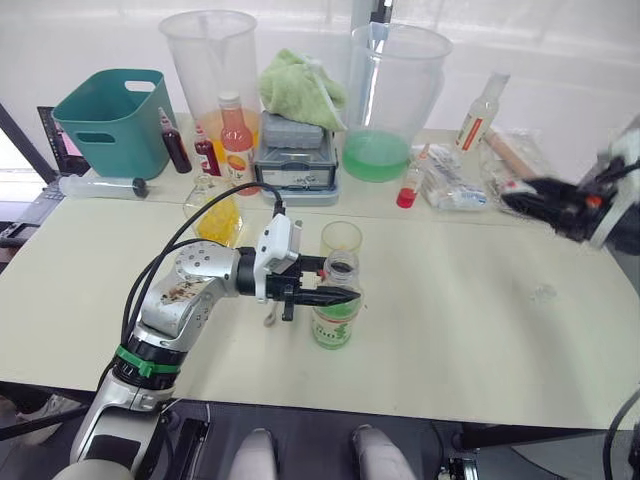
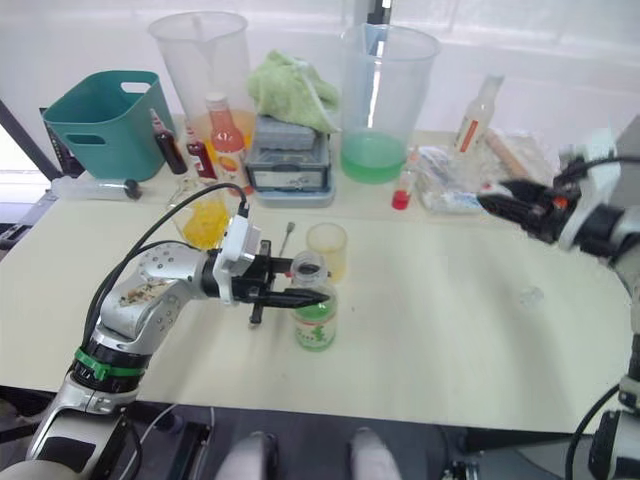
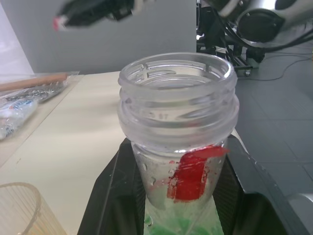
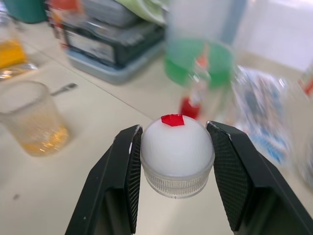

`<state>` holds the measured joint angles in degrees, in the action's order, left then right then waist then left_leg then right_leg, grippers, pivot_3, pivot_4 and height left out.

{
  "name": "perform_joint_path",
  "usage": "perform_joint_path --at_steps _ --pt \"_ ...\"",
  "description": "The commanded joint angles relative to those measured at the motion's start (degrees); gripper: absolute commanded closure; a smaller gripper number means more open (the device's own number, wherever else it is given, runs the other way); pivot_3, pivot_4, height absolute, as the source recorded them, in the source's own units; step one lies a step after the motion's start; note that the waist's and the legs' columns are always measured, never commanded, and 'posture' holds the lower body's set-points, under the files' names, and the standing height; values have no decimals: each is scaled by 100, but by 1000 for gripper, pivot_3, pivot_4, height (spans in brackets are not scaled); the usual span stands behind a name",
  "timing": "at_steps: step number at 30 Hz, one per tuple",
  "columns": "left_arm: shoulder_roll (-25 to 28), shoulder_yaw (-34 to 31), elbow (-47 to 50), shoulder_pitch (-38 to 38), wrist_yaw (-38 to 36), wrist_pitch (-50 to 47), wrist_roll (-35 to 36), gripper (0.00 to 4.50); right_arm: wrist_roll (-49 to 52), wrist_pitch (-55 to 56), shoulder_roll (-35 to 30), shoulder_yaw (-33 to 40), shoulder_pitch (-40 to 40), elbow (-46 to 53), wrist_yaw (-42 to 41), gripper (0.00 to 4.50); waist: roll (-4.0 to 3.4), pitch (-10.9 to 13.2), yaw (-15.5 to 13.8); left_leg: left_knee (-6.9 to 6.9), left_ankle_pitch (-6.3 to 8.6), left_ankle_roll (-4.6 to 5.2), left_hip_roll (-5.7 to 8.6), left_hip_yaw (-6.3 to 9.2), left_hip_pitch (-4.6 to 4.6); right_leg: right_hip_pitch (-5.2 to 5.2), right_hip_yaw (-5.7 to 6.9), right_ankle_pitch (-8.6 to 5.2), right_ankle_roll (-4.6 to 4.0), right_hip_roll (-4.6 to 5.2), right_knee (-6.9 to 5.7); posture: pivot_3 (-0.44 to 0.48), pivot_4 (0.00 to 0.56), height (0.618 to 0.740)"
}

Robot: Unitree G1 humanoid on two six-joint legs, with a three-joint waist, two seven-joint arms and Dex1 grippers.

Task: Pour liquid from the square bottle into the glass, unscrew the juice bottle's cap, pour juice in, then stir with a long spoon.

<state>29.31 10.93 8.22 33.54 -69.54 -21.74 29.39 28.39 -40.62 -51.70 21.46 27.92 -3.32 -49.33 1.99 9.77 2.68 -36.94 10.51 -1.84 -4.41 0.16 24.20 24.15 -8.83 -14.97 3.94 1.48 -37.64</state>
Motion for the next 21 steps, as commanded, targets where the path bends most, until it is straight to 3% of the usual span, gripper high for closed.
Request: perform_joint_path --at_steps 1,6,21 --pt "11 206 -95 -199 108 -73 -263 3116 -171 397 172 273 -169 103 499 2848 -28 -16 9 0 0 0 2 0 -1 -2 -2 1 2 0 0 0 150 707" --pt "26 172 -20 -263 163 -107 -239 3116 -831 1058 757 -129 -170 -512 1355 2848 -33 -19 2 -4 0 0 4 1 -5 -11 -3 1 5 1 5 0 150 707" --pt "112 37 21 -290 331 -151 -297 3116 -1580 2005 1480 -743 887 -3307 1997 2848 -35 -21 20 -2 0 0 6 2 -4 -12 -3 3 6 1 5 0 150 707"
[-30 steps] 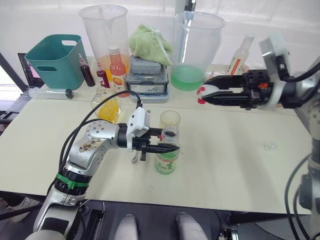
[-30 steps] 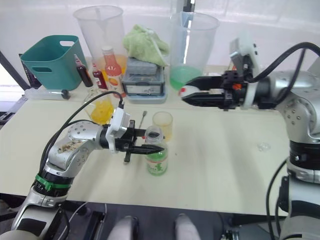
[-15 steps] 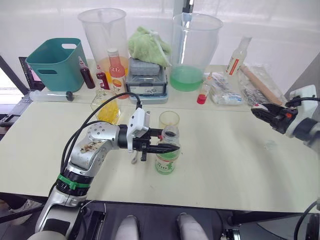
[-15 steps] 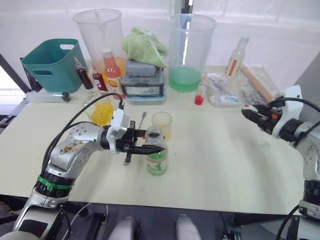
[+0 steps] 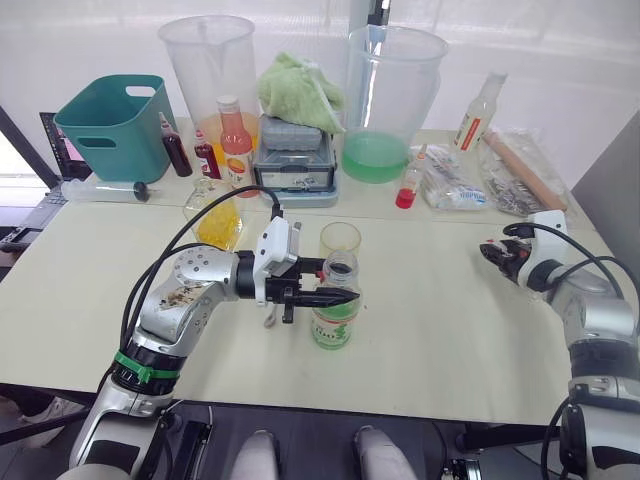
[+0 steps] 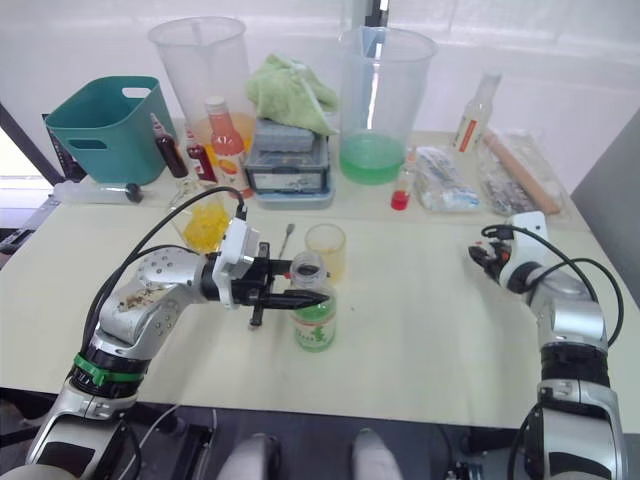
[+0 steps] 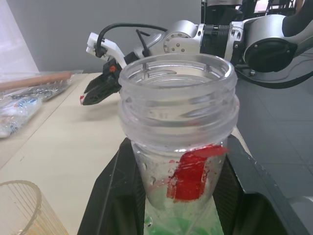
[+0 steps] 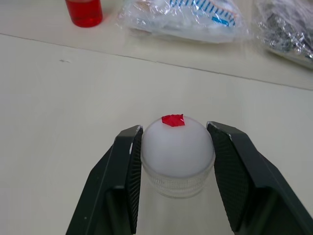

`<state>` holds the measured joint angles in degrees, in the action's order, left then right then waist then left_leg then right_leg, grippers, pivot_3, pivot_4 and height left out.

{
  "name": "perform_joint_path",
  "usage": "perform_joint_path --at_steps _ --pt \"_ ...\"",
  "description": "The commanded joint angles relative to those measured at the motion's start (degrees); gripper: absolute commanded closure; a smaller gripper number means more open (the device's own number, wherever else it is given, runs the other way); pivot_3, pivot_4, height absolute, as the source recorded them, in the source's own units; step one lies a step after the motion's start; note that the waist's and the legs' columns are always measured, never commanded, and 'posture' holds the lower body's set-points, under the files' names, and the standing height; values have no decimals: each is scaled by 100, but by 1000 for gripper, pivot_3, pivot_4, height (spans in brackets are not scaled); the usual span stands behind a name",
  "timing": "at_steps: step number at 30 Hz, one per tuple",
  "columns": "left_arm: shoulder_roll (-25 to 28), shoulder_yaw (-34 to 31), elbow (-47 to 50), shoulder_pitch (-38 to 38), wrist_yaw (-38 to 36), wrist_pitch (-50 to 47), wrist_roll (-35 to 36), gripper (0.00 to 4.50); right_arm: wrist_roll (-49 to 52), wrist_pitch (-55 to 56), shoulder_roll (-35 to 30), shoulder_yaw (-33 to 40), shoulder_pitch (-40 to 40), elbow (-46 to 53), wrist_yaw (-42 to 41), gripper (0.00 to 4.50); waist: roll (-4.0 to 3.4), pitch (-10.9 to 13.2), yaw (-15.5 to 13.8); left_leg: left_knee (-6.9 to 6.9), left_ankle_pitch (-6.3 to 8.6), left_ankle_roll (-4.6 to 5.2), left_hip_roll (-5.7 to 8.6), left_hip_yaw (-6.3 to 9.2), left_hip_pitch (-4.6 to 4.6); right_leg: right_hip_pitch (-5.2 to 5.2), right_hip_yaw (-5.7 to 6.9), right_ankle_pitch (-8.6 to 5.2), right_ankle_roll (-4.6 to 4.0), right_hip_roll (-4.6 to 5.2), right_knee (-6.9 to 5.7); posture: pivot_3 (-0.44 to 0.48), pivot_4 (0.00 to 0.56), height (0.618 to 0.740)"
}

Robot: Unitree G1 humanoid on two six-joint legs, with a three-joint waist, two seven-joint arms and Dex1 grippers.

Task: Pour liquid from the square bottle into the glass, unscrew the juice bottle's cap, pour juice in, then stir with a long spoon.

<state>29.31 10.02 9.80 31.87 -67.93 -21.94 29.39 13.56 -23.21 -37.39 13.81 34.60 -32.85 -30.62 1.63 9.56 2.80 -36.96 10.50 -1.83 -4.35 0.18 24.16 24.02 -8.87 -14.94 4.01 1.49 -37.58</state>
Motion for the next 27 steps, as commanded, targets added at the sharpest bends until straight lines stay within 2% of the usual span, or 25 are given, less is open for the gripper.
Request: perform_joint_path --at_steps 1,6,7,12,13,21,27 --pt "111 124 -131 -119 178 -139 -296 3116 -145 324 72 -3 267 -506 173 2848 0 0 13 0 0 0 0 0 0 0 0 0 0 0 0 0 150 707" --pt "132 109 -111 -114 193 -166 -293 3116 -117 509 158 30 424 -763 126 2848 0 0 11 0 0 0 0 1 0 -2 0 0 1 0 0 0 150 707" --pt "139 107 -105 -116 191 -173 -291 3116 -122 519 146 22 456 -765 118 1880 -1 0 13 0 0 0 0 0 0 -1 0 1 1 0 0 0 150 707" --pt "170 100 -97 -114 170 -191 -276 3116 9 254 38 62 644 -348 -41 210 -1 0 44 0 0 0 0 1 0 -2 0 1 1 0 -1 0 150 707" --pt "172 100 -94 -112 170 -193 -275 3116 64 167 36 96 677 -267 -57 49 -1 -1 54 0 0 0 0 1 0 -1 0 1 2 0 -2 0 150 707" --pt "149 -57 -80 -128 247 -80 -233 3116 582 -1023 -285 66 1023 1390 -612 49 -3 -1 56 0 0 0 0 2 1 1 1 1 2 0 -5 0 150 707" --pt "276 -425 167 -95 395 -647 215 3116 1651 -2373 -801 40 1269 2812 -1601 49 -4 0 83 1 0 0 -1 2 7 11 1 1 2 -1 -7 0 150 707"
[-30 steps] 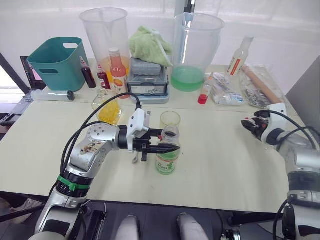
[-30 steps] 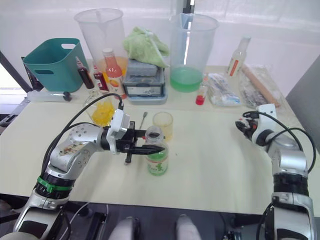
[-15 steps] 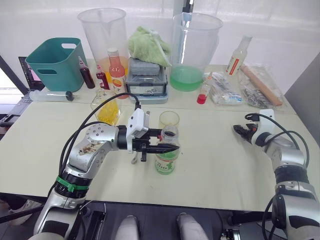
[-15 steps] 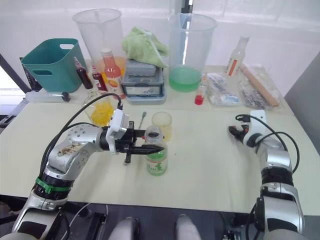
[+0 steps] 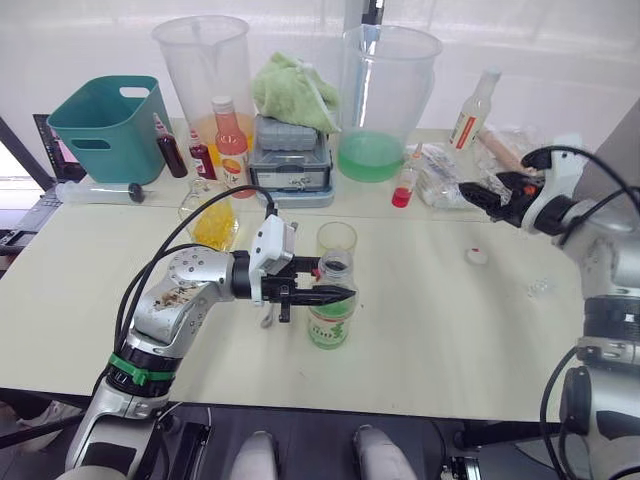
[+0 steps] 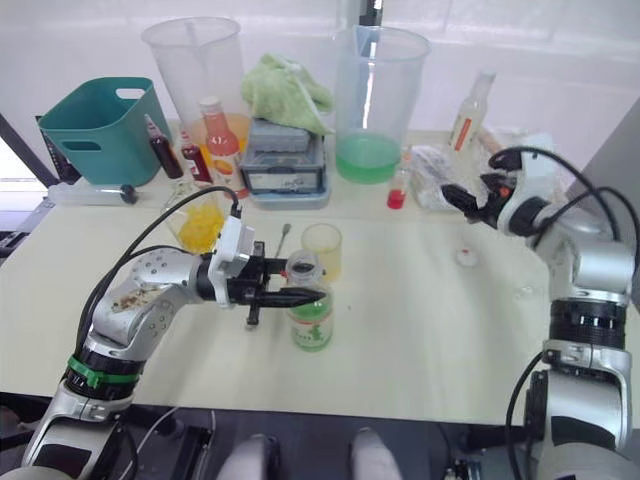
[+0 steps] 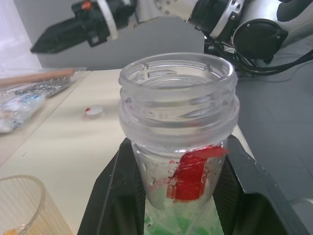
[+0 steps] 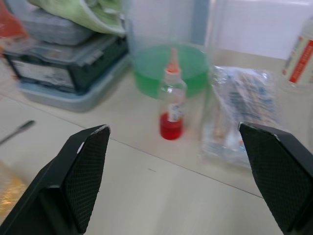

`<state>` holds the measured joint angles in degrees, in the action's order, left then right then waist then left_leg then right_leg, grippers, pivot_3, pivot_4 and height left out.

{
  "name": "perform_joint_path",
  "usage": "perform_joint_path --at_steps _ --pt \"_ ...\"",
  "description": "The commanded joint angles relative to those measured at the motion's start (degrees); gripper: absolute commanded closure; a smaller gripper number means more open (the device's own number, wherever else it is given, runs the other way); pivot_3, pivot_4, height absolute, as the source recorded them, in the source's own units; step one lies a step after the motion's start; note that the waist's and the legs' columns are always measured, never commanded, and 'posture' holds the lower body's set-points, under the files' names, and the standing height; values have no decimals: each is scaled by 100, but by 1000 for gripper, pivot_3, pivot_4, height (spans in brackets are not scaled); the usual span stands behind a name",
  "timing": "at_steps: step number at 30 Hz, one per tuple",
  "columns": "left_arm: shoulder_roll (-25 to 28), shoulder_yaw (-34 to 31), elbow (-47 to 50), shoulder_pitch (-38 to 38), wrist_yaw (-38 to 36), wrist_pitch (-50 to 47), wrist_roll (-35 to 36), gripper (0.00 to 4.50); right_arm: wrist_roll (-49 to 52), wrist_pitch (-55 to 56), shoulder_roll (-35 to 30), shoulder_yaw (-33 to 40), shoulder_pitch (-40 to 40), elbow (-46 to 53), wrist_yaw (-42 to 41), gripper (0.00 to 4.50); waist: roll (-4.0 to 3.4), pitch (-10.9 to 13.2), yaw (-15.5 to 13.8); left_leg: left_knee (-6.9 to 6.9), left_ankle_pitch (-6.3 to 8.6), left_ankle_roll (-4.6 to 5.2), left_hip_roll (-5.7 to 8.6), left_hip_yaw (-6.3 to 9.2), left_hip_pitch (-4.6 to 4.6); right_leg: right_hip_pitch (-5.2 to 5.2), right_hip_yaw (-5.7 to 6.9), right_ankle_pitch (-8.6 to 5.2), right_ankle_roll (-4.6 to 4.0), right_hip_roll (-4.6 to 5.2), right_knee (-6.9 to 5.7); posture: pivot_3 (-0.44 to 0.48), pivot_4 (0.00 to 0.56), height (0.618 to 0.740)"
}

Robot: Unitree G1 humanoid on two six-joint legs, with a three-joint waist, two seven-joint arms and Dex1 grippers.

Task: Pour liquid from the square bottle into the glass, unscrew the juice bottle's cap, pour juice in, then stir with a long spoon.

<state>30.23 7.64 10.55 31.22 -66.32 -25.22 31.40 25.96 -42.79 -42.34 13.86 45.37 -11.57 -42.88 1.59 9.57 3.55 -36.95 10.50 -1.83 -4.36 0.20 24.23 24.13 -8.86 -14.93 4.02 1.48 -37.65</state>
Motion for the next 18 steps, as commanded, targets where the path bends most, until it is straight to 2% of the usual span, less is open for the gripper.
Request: perform_joint_path --at_steps 1,7,13,18 --pt "176 -290 168 -17 334 -410 121 3116 499 -523 -418 -29 165 868 -558 49 0 0 18 0 0 0 -1 0 1 1 0 0 0 0 0 0 150 707" --pt "323 -977 745 -1 859 -1194 899 3116 940 -701 -861 -294 -17 1611 -1452 49 3 16 53 4 0 0 -1 1 12 14 1 -4 1 0 2 0 150 707" --pt "614 -1755 1264 -206 1372 -1837 1642 3116 1203 -783 -891 -516 -155 2064 -1852 49 5 23 46 9 1 0 -1 1 17 17 2 -8 4 2 5 0 150 707" --pt "1071 -2188 1248 -193 1597 -2025 1776 3116 1335 -824 -829 -756 -64 2233 -2036 49 14 32 42 8 1 0 -1 1 15 17 4 -8 3 2 3 0 150 707"
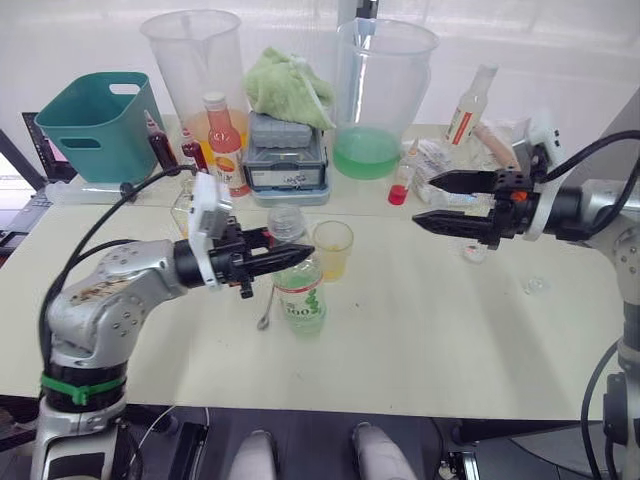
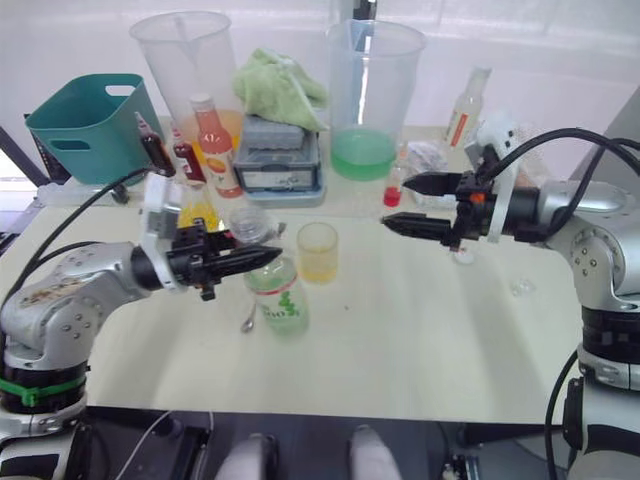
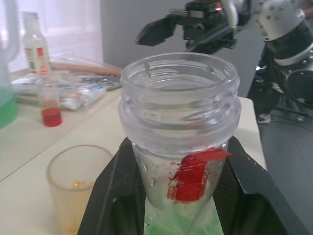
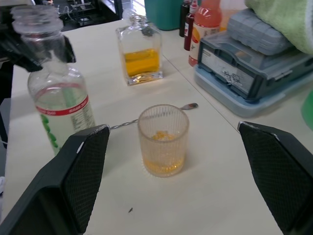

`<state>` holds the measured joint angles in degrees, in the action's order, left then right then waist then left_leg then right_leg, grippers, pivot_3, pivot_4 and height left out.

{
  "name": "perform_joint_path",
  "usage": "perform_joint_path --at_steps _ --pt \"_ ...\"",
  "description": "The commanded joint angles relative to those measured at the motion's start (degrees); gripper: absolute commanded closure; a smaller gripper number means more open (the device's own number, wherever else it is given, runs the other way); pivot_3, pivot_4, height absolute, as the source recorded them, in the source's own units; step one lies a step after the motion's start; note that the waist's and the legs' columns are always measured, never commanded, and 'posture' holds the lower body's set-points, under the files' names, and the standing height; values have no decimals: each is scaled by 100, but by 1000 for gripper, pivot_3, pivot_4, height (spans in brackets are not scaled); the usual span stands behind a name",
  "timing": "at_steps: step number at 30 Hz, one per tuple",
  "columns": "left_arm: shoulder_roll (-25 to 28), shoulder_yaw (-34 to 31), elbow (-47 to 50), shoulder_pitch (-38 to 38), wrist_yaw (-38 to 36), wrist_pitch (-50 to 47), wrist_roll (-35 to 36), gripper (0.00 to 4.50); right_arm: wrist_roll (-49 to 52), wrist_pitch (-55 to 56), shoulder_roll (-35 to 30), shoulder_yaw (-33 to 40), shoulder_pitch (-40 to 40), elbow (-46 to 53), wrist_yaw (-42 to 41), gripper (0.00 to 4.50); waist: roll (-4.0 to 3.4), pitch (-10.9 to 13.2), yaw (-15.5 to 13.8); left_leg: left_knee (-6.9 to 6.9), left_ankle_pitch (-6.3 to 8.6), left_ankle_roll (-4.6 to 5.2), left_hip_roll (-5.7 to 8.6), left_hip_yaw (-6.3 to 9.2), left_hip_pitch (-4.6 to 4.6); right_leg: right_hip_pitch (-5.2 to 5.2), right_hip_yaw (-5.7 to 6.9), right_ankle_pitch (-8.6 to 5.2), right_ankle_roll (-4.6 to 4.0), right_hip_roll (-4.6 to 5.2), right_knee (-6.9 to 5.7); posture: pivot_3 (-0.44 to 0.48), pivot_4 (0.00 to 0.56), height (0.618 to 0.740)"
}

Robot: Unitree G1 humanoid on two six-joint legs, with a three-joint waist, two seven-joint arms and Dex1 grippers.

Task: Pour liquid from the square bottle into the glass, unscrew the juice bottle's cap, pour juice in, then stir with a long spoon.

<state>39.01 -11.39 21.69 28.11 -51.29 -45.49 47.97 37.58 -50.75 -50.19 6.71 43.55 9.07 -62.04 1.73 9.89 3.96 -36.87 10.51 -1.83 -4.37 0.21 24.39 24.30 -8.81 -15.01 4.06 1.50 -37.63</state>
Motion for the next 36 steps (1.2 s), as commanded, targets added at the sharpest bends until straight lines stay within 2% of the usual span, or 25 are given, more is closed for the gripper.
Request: perform_joint_path --at_steps 1,6,12,16,20,24,28,34,36 --pt "265 -288 94 140 97 17 82 3116 171 -43 -47 -95 137 175 -159 49 1 0 1 0 0 0 0 0 0 0 0 0 0 1 1 0 150 707" --pt "422 -231 -386 468 179 419 -372 3116 101 6 -81 -277 23 390 -130 49 3 1 -26 0 0 0 1 0 3 3 2 -1 -2 1 1 0 150 707" --pt "445 249 -819 793 85 1214 -1278 3116 156 -48 -82 -120 -313 929 270 49 4 2 -49 1 0 0 1 0 10 8 3 -1 -4 1 3 0 150 707" --pt "204 607 -1176 1137 68 1801 -1781 3116 311 -211 -58 98 -607 1308 654 49 4 2 -103 -1 0 0 1 0 21 15 4 0 -4 1 3 0 150 707" --pt "-96 1260 -2076 1721 140 2808 -2826 3116 429 -427 -156 357 -994 1829 1026 49 4 2 -189 -4 0 -1 1 1 22 15 6 2 -6 1 2 0 150 707" --pt "-354 1598 -2888 2312 165 3492 -3468 3116 481 -464 -391 561 -1216 1969 1133 49 5 2 -194 -6 0 0 3 1 26 14 5 3 -6 2 3 0 150 707" --pt "-591 1868 -3652 2700 290 4182 -4066 3116 702 -673 -418 843 -1412 2146 1400 49 5 3 -181 -6 0 0 2 1 28 16 5 3 -6 2 4 0 150 707" --pt "-944 2044 -4593 3050 403 5277 -4594 3116 1137 -984 -311 1159 -1653 2479 1871 49 6 3 -167 -5 0 0 3 2 30 16 4 8 -12 2 2 0 150 707" --pt "-1013 2182 -5111 3170 594 5921 -4952 3116 1302 -1099 -255 1275 -1704 2553 2090 49 6 3 -173 -5 0 0 3 2 31 15 4 8 -12 2 2 0 150 707"
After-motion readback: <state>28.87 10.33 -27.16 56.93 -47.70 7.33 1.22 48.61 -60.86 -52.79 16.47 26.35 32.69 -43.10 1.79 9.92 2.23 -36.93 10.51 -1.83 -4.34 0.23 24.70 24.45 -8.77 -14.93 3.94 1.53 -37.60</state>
